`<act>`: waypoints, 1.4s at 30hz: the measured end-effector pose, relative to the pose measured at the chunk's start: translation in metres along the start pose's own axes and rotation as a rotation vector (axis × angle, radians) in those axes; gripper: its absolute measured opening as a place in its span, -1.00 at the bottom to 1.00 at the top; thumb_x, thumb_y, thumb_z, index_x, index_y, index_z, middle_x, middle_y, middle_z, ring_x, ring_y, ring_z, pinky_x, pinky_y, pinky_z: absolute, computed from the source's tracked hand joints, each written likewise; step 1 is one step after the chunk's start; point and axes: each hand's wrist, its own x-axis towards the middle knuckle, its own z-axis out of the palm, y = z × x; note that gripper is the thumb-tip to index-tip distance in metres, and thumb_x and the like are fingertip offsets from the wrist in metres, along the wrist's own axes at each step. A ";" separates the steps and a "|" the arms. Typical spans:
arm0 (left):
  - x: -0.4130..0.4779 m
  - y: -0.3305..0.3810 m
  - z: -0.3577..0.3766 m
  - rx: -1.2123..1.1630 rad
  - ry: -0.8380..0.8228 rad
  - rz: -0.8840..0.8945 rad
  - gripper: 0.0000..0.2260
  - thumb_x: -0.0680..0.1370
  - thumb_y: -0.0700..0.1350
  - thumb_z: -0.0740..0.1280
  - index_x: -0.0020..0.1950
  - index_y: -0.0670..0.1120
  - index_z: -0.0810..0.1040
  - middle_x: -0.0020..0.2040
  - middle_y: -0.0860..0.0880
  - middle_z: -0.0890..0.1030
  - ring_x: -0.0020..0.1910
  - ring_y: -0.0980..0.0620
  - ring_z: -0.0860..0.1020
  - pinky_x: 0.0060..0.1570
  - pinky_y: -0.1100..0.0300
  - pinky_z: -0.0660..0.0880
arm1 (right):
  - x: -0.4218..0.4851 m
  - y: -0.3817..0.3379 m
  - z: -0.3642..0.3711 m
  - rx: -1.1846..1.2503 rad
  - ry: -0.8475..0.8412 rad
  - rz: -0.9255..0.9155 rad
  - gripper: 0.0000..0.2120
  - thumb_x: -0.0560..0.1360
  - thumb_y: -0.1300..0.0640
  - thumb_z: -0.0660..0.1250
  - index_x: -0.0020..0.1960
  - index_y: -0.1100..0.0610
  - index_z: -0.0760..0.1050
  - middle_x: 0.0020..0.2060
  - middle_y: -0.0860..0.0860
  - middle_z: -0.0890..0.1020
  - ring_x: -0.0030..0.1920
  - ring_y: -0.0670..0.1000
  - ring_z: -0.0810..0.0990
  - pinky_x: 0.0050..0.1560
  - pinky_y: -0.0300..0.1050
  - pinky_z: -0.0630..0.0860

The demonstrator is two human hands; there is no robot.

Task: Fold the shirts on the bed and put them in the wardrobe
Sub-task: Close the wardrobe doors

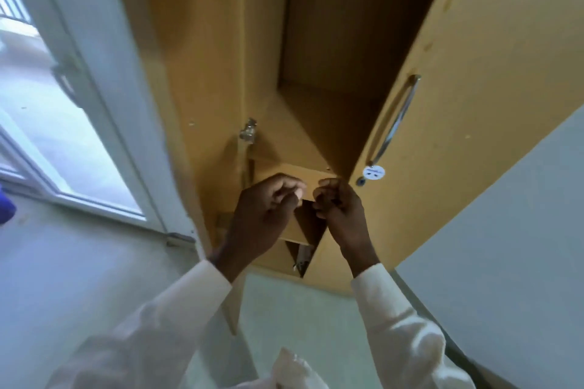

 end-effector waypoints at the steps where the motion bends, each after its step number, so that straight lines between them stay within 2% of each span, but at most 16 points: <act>1: -0.015 0.003 -0.013 0.011 0.032 0.014 -0.85 0.58 -0.05 0.31 0.08 0.00 0.65 -0.09 0.08 0.71 -0.10 0.06 0.68 -0.06 -0.09 0.62 | -0.008 -0.003 0.012 0.039 -0.072 -0.028 -0.85 0.52 0.20 0.34 0.09 0.10 0.56 -0.08 0.10 0.69 -0.08 0.05 0.66 -0.07 0.02 0.60; 3: -0.047 0.009 -0.047 0.065 0.141 0.106 -0.90 0.59 -0.11 0.34 0.04 -0.02 0.65 -0.22 0.03 0.68 -0.26 0.01 0.66 -0.23 -0.04 0.61 | -0.026 -0.018 0.046 0.081 -0.196 -0.092 -0.86 0.56 0.33 0.33 0.04 0.14 0.60 -0.11 0.15 0.68 -0.15 0.03 0.62 -0.12 -0.05 0.56; 5: -0.067 0.013 -0.076 0.128 0.308 0.217 -0.92 0.59 -0.20 0.35 -0.03 -0.09 0.64 -0.32 0.05 0.64 -0.36 0.06 0.62 -0.35 0.06 0.57 | -0.038 -0.033 0.074 0.130 -0.275 -0.135 -0.96 0.57 0.26 0.38 0.00 0.19 0.60 -0.14 0.19 0.66 -0.16 0.07 0.61 -0.12 -0.03 0.56; 7: -0.078 0.012 -0.101 0.201 0.494 0.317 -0.93 0.59 -0.24 0.32 -0.03 -0.12 0.60 -0.28 0.06 0.61 -0.32 0.08 0.59 -0.34 0.09 0.54 | -0.050 -0.046 0.095 0.203 -0.323 -0.156 -0.83 0.57 0.17 0.41 -0.03 0.30 0.56 -0.16 0.28 0.61 -0.16 0.11 0.59 -0.11 -0.01 0.55; 9: -0.077 0.005 -0.120 0.263 0.603 0.339 -0.87 0.60 -0.26 0.30 0.12 -0.14 0.56 -0.09 -0.02 0.60 -0.12 0.08 0.59 -0.19 0.15 0.56 | -0.059 -0.054 0.109 0.250 -0.352 -0.163 -0.68 0.53 0.05 0.43 -0.08 0.34 0.52 -0.19 0.32 0.58 -0.16 0.14 0.59 -0.08 0.00 0.56; 12: -0.061 -0.002 -0.138 0.212 0.474 0.161 -0.67 0.66 -0.14 0.25 0.44 -0.07 0.41 0.32 0.05 0.49 0.24 0.21 0.49 0.09 0.38 0.48 | -0.069 -0.059 0.123 0.213 -0.375 -0.187 -0.63 0.48 -0.06 0.49 -0.11 0.27 0.55 -0.19 0.29 0.61 -0.16 0.30 0.59 -0.07 0.20 0.57; 13: -0.057 -0.004 -0.140 0.161 0.379 0.112 -0.65 0.68 -0.08 0.22 0.48 -0.02 0.38 0.35 0.13 0.47 0.27 0.26 0.47 0.15 0.34 0.49 | -0.073 -0.060 0.127 0.185 -0.357 -0.204 -0.65 0.47 -0.06 0.51 -0.12 0.23 0.55 -0.21 0.25 0.61 -0.17 0.32 0.58 -0.10 0.22 0.56; 15: -0.051 -0.005 -0.141 0.106 0.254 0.102 -0.67 0.69 -0.04 0.18 0.47 0.05 0.41 0.24 0.28 0.55 0.20 0.27 0.54 0.13 0.15 0.58 | -0.079 -0.063 0.131 0.144 -0.305 -0.238 -0.73 0.45 0.01 0.54 -0.13 0.18 0.55 -0.24 0.14 0.63 -0.21 0.22 0.59 -0.15 0.13 0.55; 17: -0.047 -0.007 -0.141 0.103 0.250 0.121 -0.71 0.69 -0.06 0.18 0.40 0.11 0.45 0.10 0.33 0.61 0.09 0.23 0.61 0.05 0.07 0.62 | -0.083 -0.068 0.130 0.129 -0.257 -0.261 -0.79 0.45 0.11 0.55 -0.11 0.16 0.54 -0.23 0.06 0.63 -0.21 0.12 0.60 -0.14 0.05 0.58; 22: -0.034 -0.010 -0.132 0.008 0.210 0.132 -0.75 0.65 -0.07 0.28 0.31 -0.05 0.58 0.12 0.07 0.67 0.13 0.02 0.64 0.05 -0.11 0.63 | -0.082 -0.071 0.114 0.095 -0.186 -0.289 -0.79 0.45 0.16 0.54 -0.02 0.13 0.53 -0.24 -0.04 0.59 -0.22 -0.01 0.57 -0.17 -0.01 0.58; 24: -0.029 -0.009 -0.120 0.010 0.190 0.168 -0.77 0.64 -0.09 0.29 0.26 -0.10 0.59 0.06 0.03 0.68 0.08 -0.01 0.65 0.02 -0.13 0.63 | -0.081 -0.069 0.098 0.091 -0.162 -0.289 -0.78 0.44 0.18 0.55 -0.04 0.16 0.52 -0.25 0.00 0.58 -0.25 -0.01 0.55 -0.21 -0.01 0.55; 28: -0.016 -0.005 -0.090 0.024 0.088 0.192 -0.84 0.64 -0.10 0.28 0.17 -0.11 0.58 -0.01 0.05 0.66 0.02 -0.02 0.64 -0.01 -0.15 0.61 | -0.073 -0.064 0.060 0.037 -0.147 -0.290 -0.80 0.43 0.20 0.53 -0.06 0.23 0.54 -0.22 0.02 0.60 -0.17 -0.07 0.57 -0.11 -0.24 0.53; 33: 0.013 0.003 -0.042 0.030 -0.079 0.188 -0.87 0.64 -0.07 0.27 0.10 -0.06 0.58 -0.04 0.08 0.66 0.02 0.06 0.64 0.06 -0.09 0.59 | -0.046 -0.047 0.002 -0.055 -0.093 -0.223 -0.82 0.45 0.11 0.54 -0.09 0.16 0.57 -0.21 -0.04 0.63 -0.15 -0.01 0.58 -0.06 -0.09 0.52; 37: 0.044 0.006 0.002 0.028 -0.155 0.163 -0.83 0.65 -0.02 0.26 0.07 -0.08 0.58 -0.05 0.08 0.68 0.00 0.13 0.65 0.09 -0.04 0.60 | -0.017 -0.039 -0.042 -0.101 -0.019 -0.136 -0.70 0.41 -0.05 0.56 -0.03 0.12 0.60 -0.21 -0.08 0.66 -0.21 -0.08 0.61 -0.12 -0.13 0.54; 40: 0.068 0.007 0.029 0.054 -0.157 0.146 -0.83 0.65 0.00 0.25 0.03 -0.07 0.57 -0.09 0.09 0.68 -0.04 0.15 0.64 0.05 -0.02 0.60 | 0.010 -0.035 -0.070 -0.089 0.004 -0.064 -0.55 0.35 -0.25 0.53 0.05 0.05 0.59 -0.11 0.00 0.67 -0.10 0.02 0.64 -0.09 -0.04 0.59; 42: 0.082 0.007 0.044 0.076 -0.165 0.142 -0.82 0.66 0.02 0.24 0.03 -0.05 0.56 -0.10 0.08 0.67 -0.05 0.14 0.64 0.05 -0.04 0.59 | 0.033 -0.031 -0.087 -0.088 0.095 -0.058 -0.66 0.47 -0.21 0.44 0.07 0.03 0.57 -0.09 0.07 0.67 -0.04 0.08 0.66 -0.03 0.07 0.62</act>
